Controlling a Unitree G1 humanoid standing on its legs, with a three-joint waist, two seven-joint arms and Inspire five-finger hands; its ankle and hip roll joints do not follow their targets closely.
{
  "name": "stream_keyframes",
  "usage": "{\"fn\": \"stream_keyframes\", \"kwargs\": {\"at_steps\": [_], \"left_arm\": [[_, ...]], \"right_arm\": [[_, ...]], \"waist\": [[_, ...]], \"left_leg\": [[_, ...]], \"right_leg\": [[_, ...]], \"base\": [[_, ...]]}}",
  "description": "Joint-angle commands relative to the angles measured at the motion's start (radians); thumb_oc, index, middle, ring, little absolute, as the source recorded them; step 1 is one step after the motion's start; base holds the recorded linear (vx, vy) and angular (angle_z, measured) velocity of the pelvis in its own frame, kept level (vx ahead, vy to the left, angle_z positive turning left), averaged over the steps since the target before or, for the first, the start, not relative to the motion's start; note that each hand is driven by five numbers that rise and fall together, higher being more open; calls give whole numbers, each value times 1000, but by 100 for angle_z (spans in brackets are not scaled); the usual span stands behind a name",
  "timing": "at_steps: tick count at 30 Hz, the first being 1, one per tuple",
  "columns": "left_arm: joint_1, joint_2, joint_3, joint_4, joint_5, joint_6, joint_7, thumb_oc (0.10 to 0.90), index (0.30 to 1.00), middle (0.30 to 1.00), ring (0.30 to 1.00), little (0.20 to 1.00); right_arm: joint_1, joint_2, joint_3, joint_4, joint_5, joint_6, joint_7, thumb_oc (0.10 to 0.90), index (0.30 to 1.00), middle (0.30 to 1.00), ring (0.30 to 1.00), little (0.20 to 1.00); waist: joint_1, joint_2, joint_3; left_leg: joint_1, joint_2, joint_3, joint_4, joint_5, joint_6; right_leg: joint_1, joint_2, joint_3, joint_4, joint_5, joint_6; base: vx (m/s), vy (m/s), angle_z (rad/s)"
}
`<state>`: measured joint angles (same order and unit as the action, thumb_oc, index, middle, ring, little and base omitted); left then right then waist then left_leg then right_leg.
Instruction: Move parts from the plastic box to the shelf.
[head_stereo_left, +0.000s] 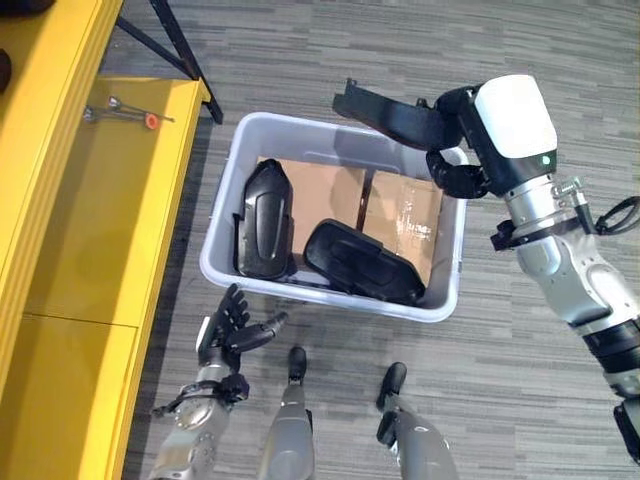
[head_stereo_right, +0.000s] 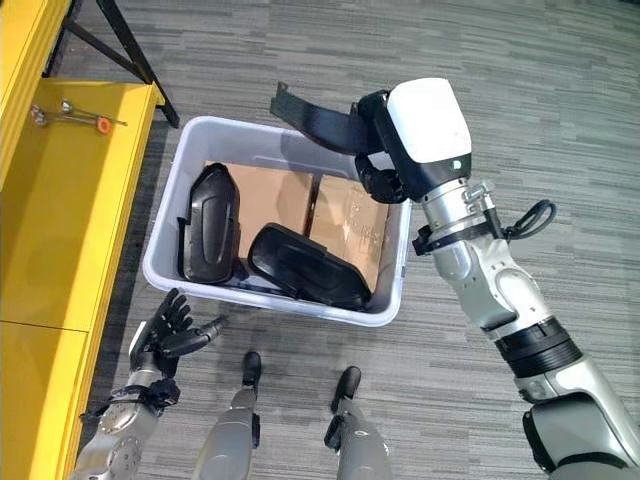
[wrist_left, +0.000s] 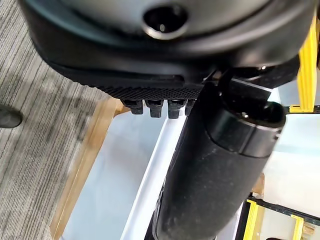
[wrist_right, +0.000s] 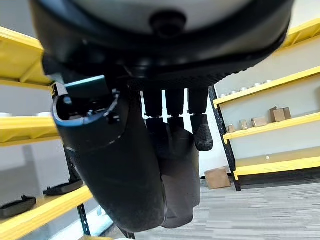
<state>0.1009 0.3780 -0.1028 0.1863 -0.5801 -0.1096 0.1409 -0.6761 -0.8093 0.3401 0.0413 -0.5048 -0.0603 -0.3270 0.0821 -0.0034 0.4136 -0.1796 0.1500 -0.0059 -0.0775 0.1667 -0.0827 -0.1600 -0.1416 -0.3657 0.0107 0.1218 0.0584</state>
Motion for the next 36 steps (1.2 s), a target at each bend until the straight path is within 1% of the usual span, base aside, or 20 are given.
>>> {"fn": "stream_keyframes", "kwargs": {"at_steps": [1,10,12,17,18,19,20,21,22,23,25,26,27,28,29,30,32,33,34,36], "left_arm": [[76,30,-9,-17,29,-53,-19,900,1000,1000,1000,1000],[103,8,11,-8,30,-48,-7,900,1000,1000,1000,1000],[109,0,17,-11,24,-49,2,900,1000,1000,1000,1000],[114,-9,16,-16,10,-57,14,900,1000,1000,1000,1000],[114,-12,15,-15,5,-58,18,900,1000,1000,1000,1000],[116,-18,10,-15,-4,-63,22,900,1000,1000,1000,1000],[116,-18,11,-15,-4,-63,22,900,1000,1000,1000,1000],[113,-16,4,-16,-10,-62,24,900,1000,1000,1000,1000],[109,-16,-7,-21,-19,-62,28,900,1000,1000,1000,1000],[97,-16,-16,-22,-23,-60,30,900,1000,1000,1000,1000],[89,-16,-24,-20,-24,-60,28,900,1000,1000,1000,1000],[70,-17,-39,-16,-18,-63,30,900,1000,1000,1000,1000],[69,-17,-39,-15,-18,-63,30,900,1000,1000,1000,1000],[61,-19,-45,-10,-20,-63,29,900,1000,1000,1000,1000],[52,-25,-51,-13,-20,-67,27,900,1000,1000,1000,1000],[50,-28,-51,-19,-20,-70,24,900,1000,1000,1000,1000],[49,-31,-52,-22,-18,-69,23,900,1000,1000,1000,1000],[45,-32,-54,-21,-15,-66,23,900,1000,1000,1000,1000],[32,-34,-60,-21,-11,-63,22,900,1000,1000,1000,1000],[30,-37,-62,-19,-7,-61,20,900,1000,1000,1000,1000]], "right_arm": [[-12,68,-59,-71,68,-54,-69,400,300,300,300,300],[2,148,-42,-112,110,-74,-47,400,300,300,300,300],[-11,176,-25,-133,127,-86,-36,400,300,300,300,300],[-49,210,-1,-128,147,-97,-40,400,300,300,300,300],[-66,216,8,-125,155,-101,-42,400,300,300,300,300],[-97,225,23,-123,168,-108,-52,400,300,300,300,300],[-98,225,23,-123,168,-109,-53,400,300,300,300,300],[-119,226,32,-121,169,-110,-59,400,300,300,300,300],[-146,220,40,-118,165,-111,-74,400,300,300,300,300],[-157,207,37,-120,163,-113,-83,400,300,300,300,300],[-164,195,40,-122,155,-109,-87,400,300,300,300,300],[-165,172,33,-132,125,-101,-107,400,300,300,300,300],[-165,171,33,-133,124,-101,-108,400,300,300,300,300],[-159,171,34,-131,115,-96,-113,400,300,300,300,300],[-146,171,32,-134,104,-86,-119,400,300,300,300,300],[-135,172,28,-138,103,-86,-118,400,300,300,300,300],[-121,177,20,-144,106,-86,-121,400,300,300,300,300],[-104,182,11,-151,107,-85,-120,400,300,300,300,300],[-68,191,-3,-153,111,-85,-124,400,300,300,300,300],[-44,193,-16,-162,112,-84,-121,400,300,300,300,300]], "waist": [[4,-42,-247],[10,-27,-283],[18,-12,-296],[31,10,-304],[39,15,-304],[55,26,-302],[54,27,-302],[66,34,-297],[84,46,-285],[89,53,-279],[88,55,-274],[75,52,-264],[75,51,-262],[63,48,-265],[51,47,-265],[49,47,-266],[45,46,-267],[36,46,-267],[16,49,-279],[6,51,-287]], "left_leg": [[127,61,30,-10,-113,-20],[171,78,33,-10,-120,-17],[188,96,22,-10,-114,-19],[184,123,3,-10,-87,-33],[179,130,-3,-10,-74,-38],[161,142,-19,-10,-37,-51],[160,143,-20,-10,-37,-51],[141,150,-35,-10,-5,-65],[101,157,-63,-10,49,-90],[56,158,-73,-10,101,-103],[33,151,-70,-10,115,-100],[24,151,41,-4,112,-76],[26,149,42,-3,111,-75],[41,156,97,2,91,-74],[66,171,182,38,70,-69],[82,179,211,79,51,-69],[94,185,227,114,36,-69],[111,194,252,149,23,-72],[159,201,302,177,1,-77],[179,195,306,178,-13,-79]], "right_leg": [[-14,-76,50,40,-31,106],[16,-61,49,69,-71,96],[23,-47,48,112,-111,82],[38,-18,32,120,-143,63],[41,-10,27,116,-146,56],[50,8,17,96,-147,48],[51,9,16,95,-147,47],[56,19,3,72,-144,41],[61,31,-22,51,-147,32],[60,27,-57,38,-141,29],[59,20,-77,31,-139,26],[64,-1,-130,23,-136,22],[66,-3,-129,23,-137,23],[72,-11,-135,18,-151,27],[72,-26,-162,21,-146,21],[77,-34,-182,26,-147,15],[81,-41,-199,32,-147,12],[88,-48,-225,40,-150,8],[89,-63,-273,51,-152,3],[95,-74,-294,59,-151,7]], "base": [[70,16,2],[28,-14,-1],[31,-101,1],[-7,-98,5],[-43,-128,9],[-43,-125,10],[-67,-127,12],[-100,-102,12],[-169,-120,23],[-153,-82,46],[-104,-41,84],[-83,-44,75],[-43,-87,77],[-23,-47,71],[-47,-63,126],[-73,-24,111],[-43,-13,77],[-109,13,81],[-93,48,118],[-25,90,133]]}}
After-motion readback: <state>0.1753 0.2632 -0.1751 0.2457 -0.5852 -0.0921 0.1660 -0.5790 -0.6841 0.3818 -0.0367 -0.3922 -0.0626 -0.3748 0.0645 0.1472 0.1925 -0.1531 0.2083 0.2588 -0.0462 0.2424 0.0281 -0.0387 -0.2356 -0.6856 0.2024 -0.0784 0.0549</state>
